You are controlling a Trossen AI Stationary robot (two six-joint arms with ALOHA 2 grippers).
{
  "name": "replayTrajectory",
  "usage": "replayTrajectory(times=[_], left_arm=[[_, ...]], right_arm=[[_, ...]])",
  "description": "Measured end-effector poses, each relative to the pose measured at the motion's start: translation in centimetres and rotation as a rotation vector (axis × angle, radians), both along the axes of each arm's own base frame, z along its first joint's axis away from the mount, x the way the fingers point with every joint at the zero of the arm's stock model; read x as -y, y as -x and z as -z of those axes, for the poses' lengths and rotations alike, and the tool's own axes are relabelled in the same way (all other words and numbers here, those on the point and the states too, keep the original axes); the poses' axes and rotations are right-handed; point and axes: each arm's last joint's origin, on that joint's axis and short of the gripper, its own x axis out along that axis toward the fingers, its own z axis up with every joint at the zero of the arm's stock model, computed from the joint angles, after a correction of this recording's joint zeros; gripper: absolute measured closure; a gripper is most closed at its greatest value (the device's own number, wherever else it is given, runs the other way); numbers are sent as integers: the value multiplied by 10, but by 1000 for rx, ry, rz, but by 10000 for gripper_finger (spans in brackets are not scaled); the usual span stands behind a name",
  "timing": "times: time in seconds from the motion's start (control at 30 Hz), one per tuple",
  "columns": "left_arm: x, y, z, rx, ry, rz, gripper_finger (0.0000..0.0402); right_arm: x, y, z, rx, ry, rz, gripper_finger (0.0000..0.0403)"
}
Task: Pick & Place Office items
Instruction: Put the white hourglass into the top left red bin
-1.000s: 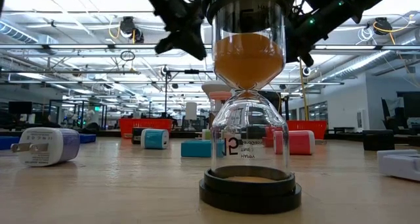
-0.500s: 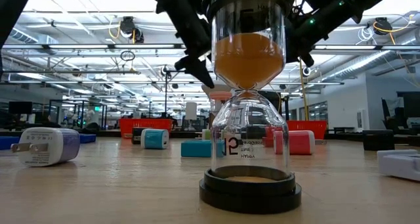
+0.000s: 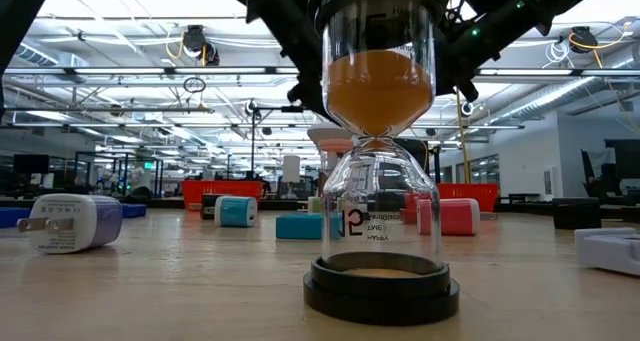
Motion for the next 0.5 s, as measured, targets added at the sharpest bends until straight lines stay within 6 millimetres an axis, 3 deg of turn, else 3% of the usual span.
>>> replayTrajectory(times=[0.17,0.5], left_arm=[[-2,-6,20,-53,7,10,45],[-3,-11,34,-91,-51,10,46]], right_arm=[[0,0,0,0,1,0,402],[0,0,-1,5,6,-1,402]])
